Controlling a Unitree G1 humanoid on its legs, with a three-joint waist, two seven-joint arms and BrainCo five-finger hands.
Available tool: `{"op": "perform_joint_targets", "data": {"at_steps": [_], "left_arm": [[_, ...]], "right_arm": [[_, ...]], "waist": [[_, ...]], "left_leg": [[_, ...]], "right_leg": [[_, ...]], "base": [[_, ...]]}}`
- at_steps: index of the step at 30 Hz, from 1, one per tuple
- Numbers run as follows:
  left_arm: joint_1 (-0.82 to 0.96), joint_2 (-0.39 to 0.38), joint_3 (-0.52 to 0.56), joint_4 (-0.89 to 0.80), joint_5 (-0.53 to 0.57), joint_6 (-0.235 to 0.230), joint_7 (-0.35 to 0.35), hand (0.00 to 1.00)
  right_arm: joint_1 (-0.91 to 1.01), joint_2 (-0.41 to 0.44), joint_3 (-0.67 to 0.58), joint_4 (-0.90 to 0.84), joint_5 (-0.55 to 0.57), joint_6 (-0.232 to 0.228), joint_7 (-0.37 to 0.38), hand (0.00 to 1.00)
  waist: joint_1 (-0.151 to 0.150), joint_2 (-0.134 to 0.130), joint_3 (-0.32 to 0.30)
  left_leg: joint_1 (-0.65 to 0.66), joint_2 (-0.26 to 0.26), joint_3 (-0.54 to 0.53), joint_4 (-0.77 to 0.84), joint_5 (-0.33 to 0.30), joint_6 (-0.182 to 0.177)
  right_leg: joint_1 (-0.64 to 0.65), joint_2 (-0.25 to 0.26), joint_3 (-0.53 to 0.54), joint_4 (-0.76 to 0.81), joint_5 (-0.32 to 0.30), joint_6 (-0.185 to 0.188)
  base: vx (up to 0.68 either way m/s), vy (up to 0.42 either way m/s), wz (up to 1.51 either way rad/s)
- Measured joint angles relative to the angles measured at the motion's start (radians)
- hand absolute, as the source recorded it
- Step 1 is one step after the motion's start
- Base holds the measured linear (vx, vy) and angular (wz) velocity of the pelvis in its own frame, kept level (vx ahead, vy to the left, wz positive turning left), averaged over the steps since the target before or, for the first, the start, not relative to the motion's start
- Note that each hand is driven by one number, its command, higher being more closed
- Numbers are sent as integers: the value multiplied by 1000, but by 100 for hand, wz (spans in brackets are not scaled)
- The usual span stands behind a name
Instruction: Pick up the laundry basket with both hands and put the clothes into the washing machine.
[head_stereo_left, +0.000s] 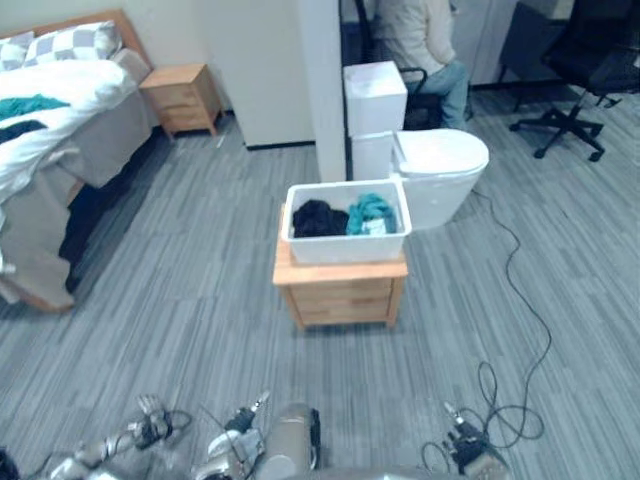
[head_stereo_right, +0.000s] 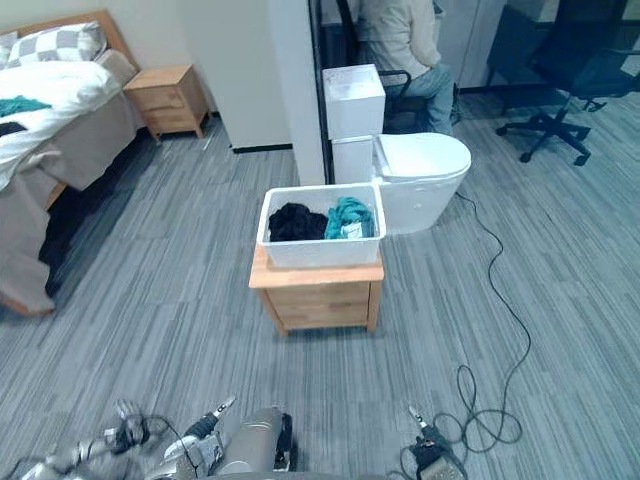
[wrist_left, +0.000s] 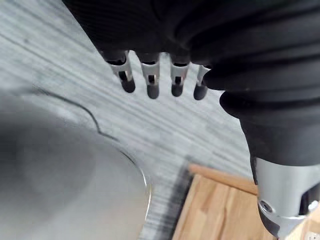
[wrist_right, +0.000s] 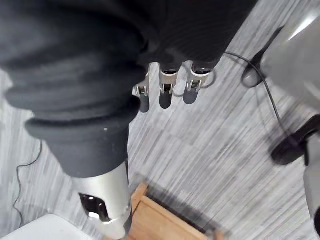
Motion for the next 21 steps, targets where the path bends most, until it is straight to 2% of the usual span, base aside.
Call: {"op": "perform_joint_targets", "data": {"at_steps": [1,2,3,4,5,6,7,8,9,10,11,13,14,15,16,17,18,19,21], "left_arm": [[5,1,-2,-1,0,-1,10,0],[9,7,-2,0,1,0,11,0],[20,17,6,1,1,1,12,0],[27,41,8,12,3,-1,12,0],[24,47,8,13,8,-1,12,0],[18,58,3,22,11,-2,9,0],[15,65,-5,28,11,1,10,0],[14,64,-11,30,10,3,10,0],[13,61,-13,30,8,7,10,0],[10,50,-29,32,6,10,10,0],[12,40,-55,33,0,9,9,0],[4,33,-76,46,-12,8,8,0],[-6,21,-75,54,-24,10,8,0],[-4,18,-67,53,-39,8,9,0],[2,14,-36,52,-46,8,9,0],[8,12,-16,52,-46,7,9,0],[19,16,22,46,-47,6,9,0],[21,17,53,43,-46,5,10,0],[36,-3,109,49,-45,6,8,0]], "right_arm": [[13,-12,19,-7,0,-4,-11,0],[22,-16,24,-8,0,-7,-12,0],[45,-6,21,-6,-2,-8,-11,0],[64,18,-6,-2,-5,-8,-11,0],[70,33,-32,3,-5,-8,-10,0],[78,51,-89,29,-7,-7,-7,0],[83,65,-138,50,-8,-7,-5,0],[86,70,-163,62,-12,-6,1,0],[92,69,-164,63,-13,-5,8,0],[111,68,-166,63,-16,-3,17,0],[124,67,-175,61,-29,0,24,0],[149,69,-188,61,-34,4,29,0],[160,74,-200,63,-35,5,29,0],[166,83,-225,68,-35,11,29,0],[174,85,-243,79,-35,17,29,0],[175,87,-253,86,-35,19,29,0],[176,92,-259,95,-35,21,29,0],[180,92,-258,100,-35,22,29,0],[172,76,-232,114,-37,22,31,0]], "waist": [[4,-3,-9],[7,-10,-16],[30,-42,-45],[21,-103,-76],[21,-126,-83],[24,-153,-94],[22,-161,-96],[17,-159,-93],[14,-153,-89],[2,-130,-86],[-6,-104,-83],[-7,-84,-86],[-9,-81,-86],[-8,-67,-76],[-11,-70,-77],[-12,-75,-80],[-13,-97,-83],[-17,-105,-82],[-7,-84,-96]], "left_leg": [[9,-19,28,-128,13,1],[5,-23,35,-137,50,27],[11,-35,62,-94,156,87],[35,-82,88,-70,128,109],[56,-103,93,-69,99,111],[98,-133,92,-70,50,120],[149,-156,78,-90,27,124],[220,-175,58,-119,12,126],[260,-183,43,-133,11,125],[335,-189,13,-164,11,125],[398,-188,-9,-201,11,124],[472,-188,-32,-260,11,124],[506,-186,-39,-289,8,119],[549,-175,-42,-323,0,104],[589,-157,-51,-347,-14,83],[601,-151,-56,-350,-22,72],[620,-145,-63,-350,-41,44],[636,-135,-70,-348,-63,32],[643,-79,-79,-344,-78,13]], "right_leg": [[42,-12,15,-14,-33,36],[58,-21,25,-15,-45,54],[66,-46,75,21,-59,72],[53,-101,97,119,-53,80],[32,-118,101,195,-33,109],[-26,-125,110,367,64,136],[-80,-121,128,521,180,180],[-161,-113,143,720,247,241],[-200,-113,137,805,254,253],[-268,-117,112,919,247,253],[-327,-135,80,962,224,252],[-415,-203,31,930,178,214],[-453,-237,12,857,162,197],[-477,-255,3,719,153,181],[-471,-251,4,540,155,178],[-460,-251,3,440,168,175],[-435,-246,1,241,275,150],[-417,-246,15,194,303,196],[-369,-201,-22,124,286,197]], "base": [[673,192,-49],[586,217,-85],[782,284,-67],[947,337,-51],[945,345,0],[757,283,11],[836,307,26],[541,183,28],[549,148,34],[480,115,36],[543,136,41],[302,76,40],[378,53,46],[457,4,47],[365,-54,38],[342,-129,34],[317,-191,32],[363,-242,19],[257,-220,-6]]}}
